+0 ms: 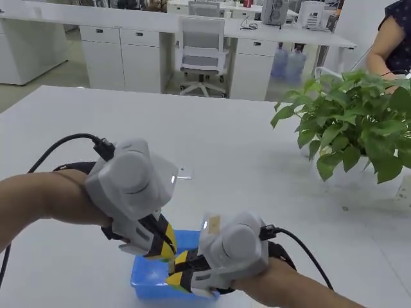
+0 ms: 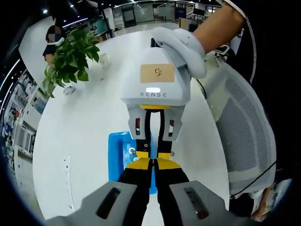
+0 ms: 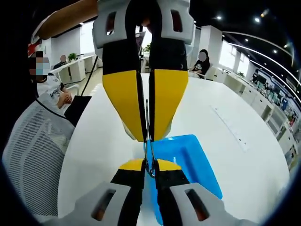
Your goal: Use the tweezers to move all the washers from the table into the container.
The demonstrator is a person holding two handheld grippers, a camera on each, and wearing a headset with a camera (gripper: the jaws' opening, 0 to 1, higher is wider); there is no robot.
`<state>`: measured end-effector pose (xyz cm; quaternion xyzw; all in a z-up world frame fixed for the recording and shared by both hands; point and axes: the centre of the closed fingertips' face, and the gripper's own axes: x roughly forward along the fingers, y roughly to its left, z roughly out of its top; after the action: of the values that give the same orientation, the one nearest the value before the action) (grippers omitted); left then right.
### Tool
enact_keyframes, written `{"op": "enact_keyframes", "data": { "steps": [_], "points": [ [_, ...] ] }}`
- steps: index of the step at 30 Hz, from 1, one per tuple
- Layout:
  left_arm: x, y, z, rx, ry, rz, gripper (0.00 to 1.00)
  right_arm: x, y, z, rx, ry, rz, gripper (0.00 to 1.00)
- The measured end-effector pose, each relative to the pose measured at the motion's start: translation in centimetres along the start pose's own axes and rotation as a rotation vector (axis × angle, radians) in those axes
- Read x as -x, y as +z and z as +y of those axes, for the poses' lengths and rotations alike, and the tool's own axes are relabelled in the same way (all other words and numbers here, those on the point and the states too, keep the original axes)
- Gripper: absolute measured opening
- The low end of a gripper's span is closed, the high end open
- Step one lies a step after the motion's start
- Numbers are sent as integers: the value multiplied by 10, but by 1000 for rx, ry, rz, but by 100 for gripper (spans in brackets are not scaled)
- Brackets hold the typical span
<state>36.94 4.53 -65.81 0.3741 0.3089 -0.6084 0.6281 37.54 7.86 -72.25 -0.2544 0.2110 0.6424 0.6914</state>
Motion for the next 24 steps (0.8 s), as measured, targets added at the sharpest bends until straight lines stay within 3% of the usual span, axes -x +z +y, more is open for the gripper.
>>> {"op": "enact_keyframes", "data": {
  "steps": [13, 24],
  "points": [
    [-14, -15, 25, 16, 22, 10, 6, -16, -12, -24, -18, 7, 10, 10],
    [-30, -29, 33, 23, -4, 30, 6, -29, -29, -29, -36, 32, 59, 10]
  ]
}}
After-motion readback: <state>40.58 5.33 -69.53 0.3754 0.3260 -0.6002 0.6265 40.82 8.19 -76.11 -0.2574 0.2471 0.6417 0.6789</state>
